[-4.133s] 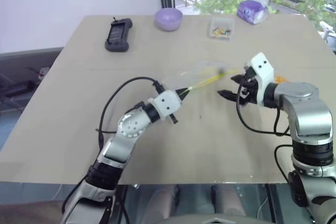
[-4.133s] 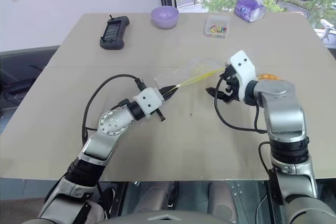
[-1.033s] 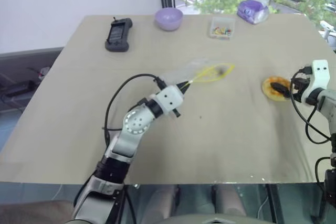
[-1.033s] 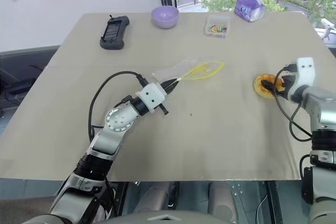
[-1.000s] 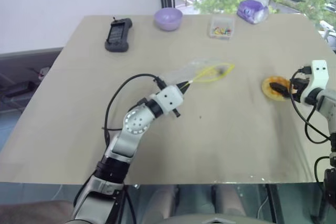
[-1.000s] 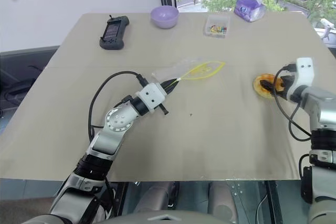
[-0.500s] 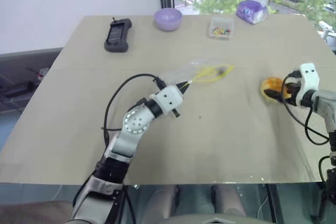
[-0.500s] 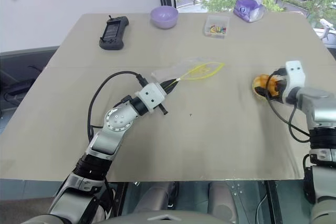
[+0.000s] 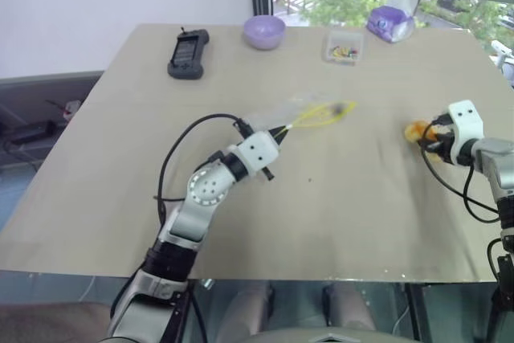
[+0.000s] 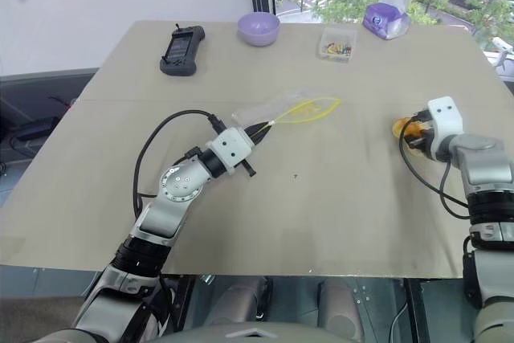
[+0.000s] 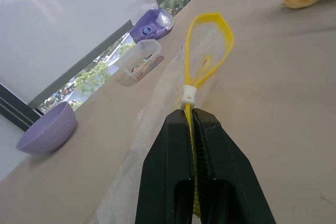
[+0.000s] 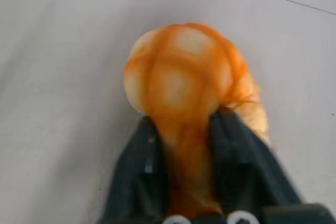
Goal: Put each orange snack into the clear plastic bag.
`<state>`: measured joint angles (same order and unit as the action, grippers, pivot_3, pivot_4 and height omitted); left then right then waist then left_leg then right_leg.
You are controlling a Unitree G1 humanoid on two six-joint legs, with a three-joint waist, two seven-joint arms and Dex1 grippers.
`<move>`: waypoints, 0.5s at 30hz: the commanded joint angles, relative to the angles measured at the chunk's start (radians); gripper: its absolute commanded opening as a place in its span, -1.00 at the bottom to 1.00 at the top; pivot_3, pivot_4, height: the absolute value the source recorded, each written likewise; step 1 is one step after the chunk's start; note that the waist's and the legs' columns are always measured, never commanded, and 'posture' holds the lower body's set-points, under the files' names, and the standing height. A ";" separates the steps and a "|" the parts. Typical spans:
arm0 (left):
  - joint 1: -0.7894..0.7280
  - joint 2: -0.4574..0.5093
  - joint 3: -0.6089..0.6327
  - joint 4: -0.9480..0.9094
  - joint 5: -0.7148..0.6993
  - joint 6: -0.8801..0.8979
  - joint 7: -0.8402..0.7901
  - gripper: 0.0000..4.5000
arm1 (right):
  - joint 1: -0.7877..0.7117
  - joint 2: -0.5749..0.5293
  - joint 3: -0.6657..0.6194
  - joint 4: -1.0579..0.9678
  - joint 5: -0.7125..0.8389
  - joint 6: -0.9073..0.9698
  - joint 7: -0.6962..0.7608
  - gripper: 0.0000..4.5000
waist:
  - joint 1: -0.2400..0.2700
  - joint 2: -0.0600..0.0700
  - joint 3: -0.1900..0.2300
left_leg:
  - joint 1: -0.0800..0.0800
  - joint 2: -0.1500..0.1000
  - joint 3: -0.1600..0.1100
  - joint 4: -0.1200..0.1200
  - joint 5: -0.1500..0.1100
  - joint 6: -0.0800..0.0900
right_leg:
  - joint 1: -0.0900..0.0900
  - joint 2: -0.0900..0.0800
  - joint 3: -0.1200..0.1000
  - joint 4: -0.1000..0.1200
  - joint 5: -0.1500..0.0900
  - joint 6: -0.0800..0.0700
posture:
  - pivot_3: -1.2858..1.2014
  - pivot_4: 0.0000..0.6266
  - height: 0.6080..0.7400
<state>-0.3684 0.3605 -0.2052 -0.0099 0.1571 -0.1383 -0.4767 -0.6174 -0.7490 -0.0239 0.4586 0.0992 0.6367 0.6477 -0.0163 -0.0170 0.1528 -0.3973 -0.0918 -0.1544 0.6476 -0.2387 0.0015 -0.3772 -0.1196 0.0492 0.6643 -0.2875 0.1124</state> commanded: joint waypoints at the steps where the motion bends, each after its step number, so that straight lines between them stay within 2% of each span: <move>1: -0.005 0.004 0.013 -0.038 0.004 -0.009 0.010 -1.00 | 0.033 0.001 0.036 -0.003 -0.024 -0.026 0.032 -0.98 | 0.000 0.000 0.000 | 0.000 0.000 0.000 0.000 0.000 0.000 | 0.000 0.000 0.000 0.000 0.000 0.000 | 0.03 -0.52 1.00; 5: -0.007 0.004 0.012 -0.035 0.002 -0.012 0.009 -1.00 | 0.025 0.000 0.026 -0.148 0.017 -0.076 0.108 -0.98 | -0.004 0.001 0.000 | 0.000 0.000 0.000 0.000 0.000 0.000 | 0.000 0.000 0.000 0.000 0.000 0.000 | 0.03 -0.52 1.00; 11: -0.011 -0.001 0.000 -0.028 0.002 -0.018 0.001 -1.00 | 0.009 -0.052 0.048 -0.460 0.132 -0.020 0.309 -0.98 | -0.016 0.005 0.003 | -0.003 0.000 0.001 -0.001 0.000 0.000 | -0.004 -0.001 0.001 0.000 0.000 0.000 | 0.03 -0.52 1.00; 15: -0.011 -0.002 -0.004 -0.026 0.003 -0.022 -0.002 -1.00 | 0.010 -0.072 0.055 -0.530 0.161 0.015 0.351 -0.98 | -0.008 0.005 0.003 | -0.004 0.000 -0.001 -0.001 0.000 0.000 | -0.003 -0.001 -0.001 -0.001 0.000 0.000 | 0.03 -0.52 1.00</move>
<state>-0.3691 0.3590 -0.2072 -0.0099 0.1576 -0.1408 -0.4786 -0.5975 -0.8045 0.0350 -0.0370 0.2457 0.6370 0.9825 -0.0247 -0.0122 0.1560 -0.4014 -0.0915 -0.1561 0.6466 -0.2387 0.0016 -0.3803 -0.1206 0.0480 0.6629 -0.2876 0.1125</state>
